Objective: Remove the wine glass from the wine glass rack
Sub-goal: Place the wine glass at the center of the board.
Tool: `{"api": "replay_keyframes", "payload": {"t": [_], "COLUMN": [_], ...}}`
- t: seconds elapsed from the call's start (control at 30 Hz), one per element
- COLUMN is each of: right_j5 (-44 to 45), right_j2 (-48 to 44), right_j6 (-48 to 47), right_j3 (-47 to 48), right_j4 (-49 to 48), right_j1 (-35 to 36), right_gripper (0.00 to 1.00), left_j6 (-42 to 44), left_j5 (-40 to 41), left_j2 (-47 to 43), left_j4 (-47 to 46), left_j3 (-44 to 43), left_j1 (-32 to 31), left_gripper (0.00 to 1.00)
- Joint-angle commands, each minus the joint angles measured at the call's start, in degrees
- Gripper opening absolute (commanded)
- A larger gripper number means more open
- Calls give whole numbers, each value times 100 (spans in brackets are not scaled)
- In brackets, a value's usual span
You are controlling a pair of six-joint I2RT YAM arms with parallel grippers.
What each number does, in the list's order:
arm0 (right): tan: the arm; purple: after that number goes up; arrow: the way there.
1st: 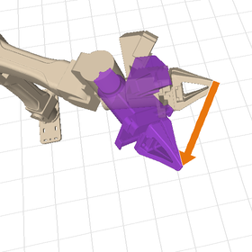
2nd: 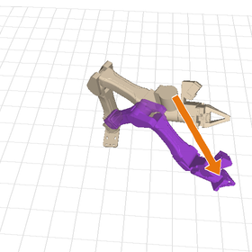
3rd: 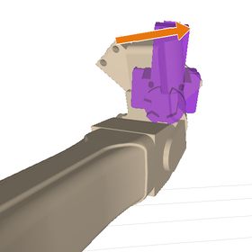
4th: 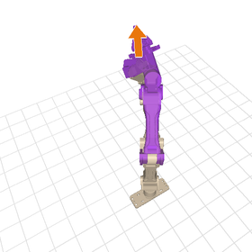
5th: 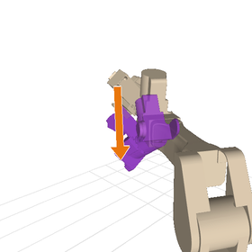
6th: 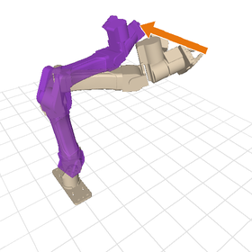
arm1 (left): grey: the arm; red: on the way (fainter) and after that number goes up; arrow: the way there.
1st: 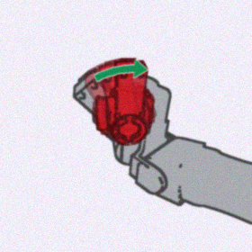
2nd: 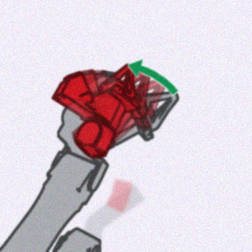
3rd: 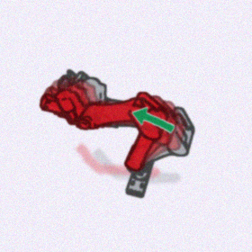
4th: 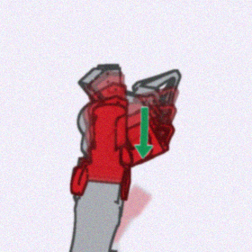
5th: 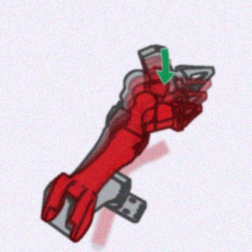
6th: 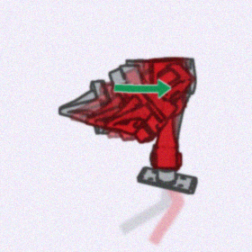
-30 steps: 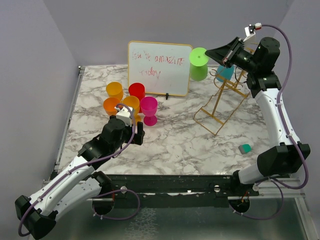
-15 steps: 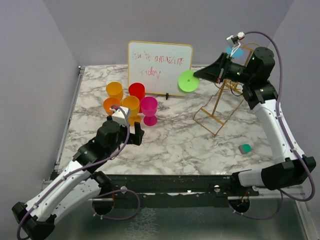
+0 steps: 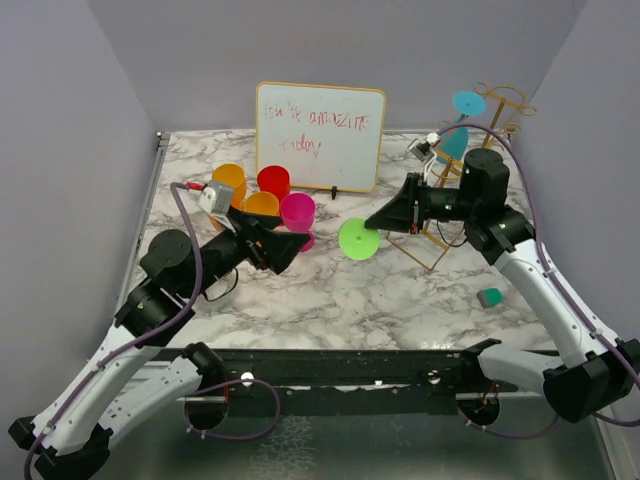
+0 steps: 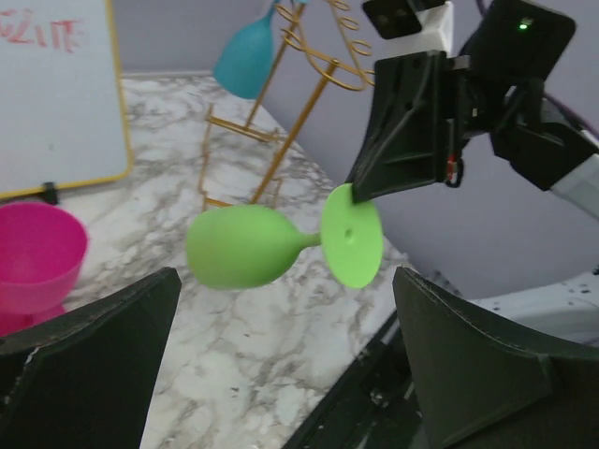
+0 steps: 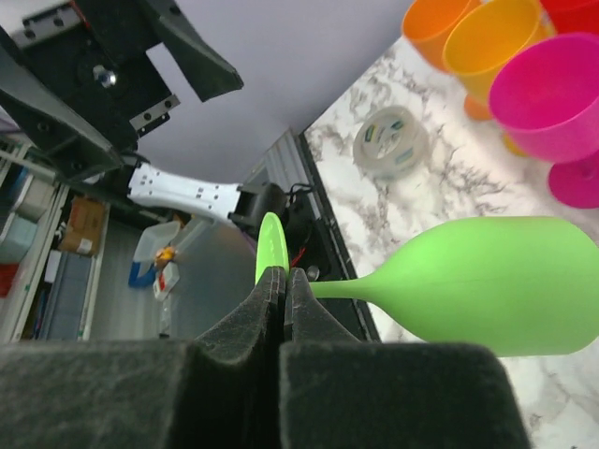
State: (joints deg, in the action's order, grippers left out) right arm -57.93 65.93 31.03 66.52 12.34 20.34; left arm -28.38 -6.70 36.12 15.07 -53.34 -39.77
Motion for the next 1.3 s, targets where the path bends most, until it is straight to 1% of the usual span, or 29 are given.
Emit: {"api": "replay_keyframes", "payload": {"t": [0.0,0.1,0.3,0.37,0.57,0.7,0.77,0.83,0.9,0.93,0.97,1.0,1.03,1.1,1.2,1.27], "right_j5": [346,499,528,525,548,517,495,502,530,548,548,552,547,510,441,395], "right_j2": [-244,-332,-512,-537,-564,-589,-594,-590,-597,-617,-647,-682,-718,-833,-989,-1082], "right_j6": [-149,-92,125,163,269,391,441,440,416,401,390,380,360,320,288,290], "right_j3": [-294,-478,-803,-872,-1000,-1097,-1135,-1156,-1194,-1223,-1255,-1296,-1327,-1448,-1647,-1793], "right_j4": [81,22,-295,-340,-496,-692,-774,-771,-736,-709,-695,-680,-649,-605,-528,-521], "right_j1": [467,632,782,823,897,915,927,944,956,960,963,963,963,963,968,972], "right_gripper": [1,1,1,1,1,1,1,1,1,1,1,4,9,24,41,46], "left_j6": [-880,-1079,-1041,-1038,-941,-872,-851,-805,-756,-741,-719,-707,-697,-680,-657,-643], "left_j5": [-1561,-1965,-2395,-2573,-2845,-3118,-3117,-3057,-3003,-2969,-2950,-2939,-2928,-2904,-2865,-2840], "left_j2": [683,922,1165,1291,1512,1645,1694,1714,1699,1678,1669,1656,1647,1613,1548,1522], "left_j4": [-1004,-1429,-1407,-1409,-1416,-1416,-1412,-1412,-1406,-1402,-1402,-1398,-1393,-1393,-1393,-1393], "left_j3": [232,452,585,592,570,581,588,575,568,577,579,586,594,609,614,608], "left_j1": [16,5,1,-3,-144,-200,-247,-296,-321,-321,-326,-329,-330,-330,-334,-330], "left_gripper": [93,91,85,80,59,47,37,19,5,0,0,0,0,0,0,0]}}
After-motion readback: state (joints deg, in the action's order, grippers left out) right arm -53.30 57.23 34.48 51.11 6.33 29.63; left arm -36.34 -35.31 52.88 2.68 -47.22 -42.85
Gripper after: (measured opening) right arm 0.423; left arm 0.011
